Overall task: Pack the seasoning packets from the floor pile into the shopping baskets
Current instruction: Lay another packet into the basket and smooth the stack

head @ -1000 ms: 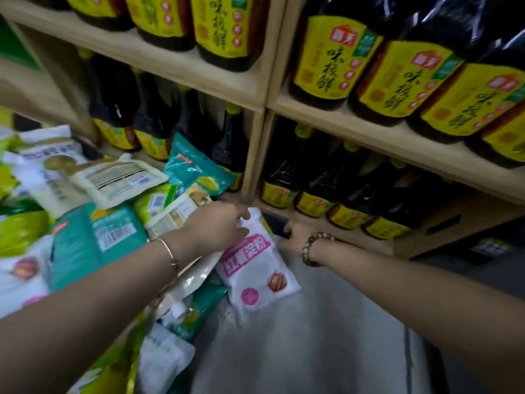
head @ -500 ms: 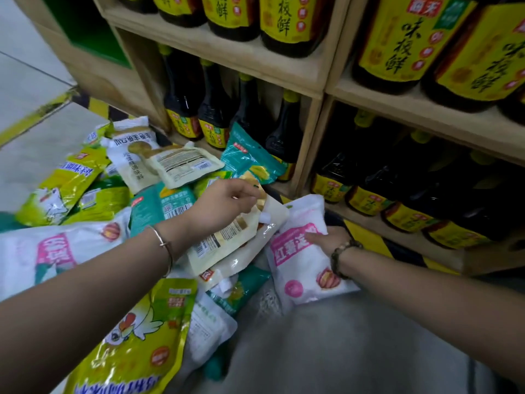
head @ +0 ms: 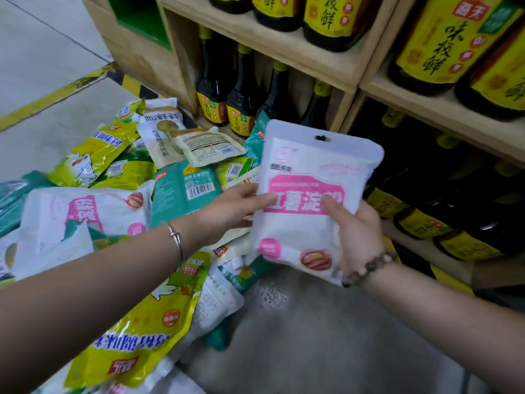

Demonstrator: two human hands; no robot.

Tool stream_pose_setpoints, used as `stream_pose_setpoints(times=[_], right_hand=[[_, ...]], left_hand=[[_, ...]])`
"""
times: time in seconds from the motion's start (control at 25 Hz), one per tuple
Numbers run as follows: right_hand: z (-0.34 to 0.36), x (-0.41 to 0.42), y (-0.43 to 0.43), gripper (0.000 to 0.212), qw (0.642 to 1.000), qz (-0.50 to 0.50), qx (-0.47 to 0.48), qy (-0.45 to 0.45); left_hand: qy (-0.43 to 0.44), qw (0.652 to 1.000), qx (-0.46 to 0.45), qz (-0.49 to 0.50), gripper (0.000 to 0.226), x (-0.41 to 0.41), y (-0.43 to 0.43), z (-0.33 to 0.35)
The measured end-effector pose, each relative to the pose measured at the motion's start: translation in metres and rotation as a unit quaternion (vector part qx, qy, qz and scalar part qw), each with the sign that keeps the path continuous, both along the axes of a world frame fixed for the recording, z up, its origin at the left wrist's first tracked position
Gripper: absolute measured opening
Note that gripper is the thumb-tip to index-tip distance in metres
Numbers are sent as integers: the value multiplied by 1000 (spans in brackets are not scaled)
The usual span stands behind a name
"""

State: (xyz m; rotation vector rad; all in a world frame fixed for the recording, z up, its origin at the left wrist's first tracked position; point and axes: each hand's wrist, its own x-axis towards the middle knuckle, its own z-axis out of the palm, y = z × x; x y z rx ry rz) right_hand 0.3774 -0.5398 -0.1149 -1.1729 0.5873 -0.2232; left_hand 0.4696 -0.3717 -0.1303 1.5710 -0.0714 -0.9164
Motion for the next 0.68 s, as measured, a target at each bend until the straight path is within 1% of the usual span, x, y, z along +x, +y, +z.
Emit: stream_pose_setpoints(times=[0.08, 0.12, 0.2, 0.32, 0.36, 0.4, 0.48, 0.52, 0.6, 0.68], right_hand=[[1, 15, 17, 12, 998, 63, 21, 22], [-1, 21, 24, 12, 995, 86, 26, 32], [-7, 30, 33, 11, 991, 123, 33, 40], [-18, 39, 36, 12, 981, 185, 35, 37], [-22, 41, 38, 17, 980, 190, 33, 45], [-27, 44, 39, 25, 981, 179, 30, 63], [-40, 43, 43, 37, 982, 118, 43, 144], [-47, 40, 47, 36, 976, 97, 61, 187], [-57, 32, 61, 28, 956, 117, 87, 254], [-60, 36, 73, 21, 949, 124, 105, 272]], left_hand=[[75, 994, -64, 52, 42, -2, 0, 5], [97, 989, -72, 85, 40, -3, 3, 6], [104, 983, -56, 139, 38, -3, 11, 2], [82, 975, -40, 201, 36, -3, 25, -2], [71, 973, -33, 219, 34, 0, 30, -1], [57, 969, -28, 239, 29, 3, 35, 1], [21, 956, -22, 293, 15, 15, 47, 5], [3, 948, -17, 318, 11, 21, 55, 7], [-23, 935, -3, 353, 9, 29, 72, 10], [-25, 927, 10, 373, 10, 29, 87, 10]])
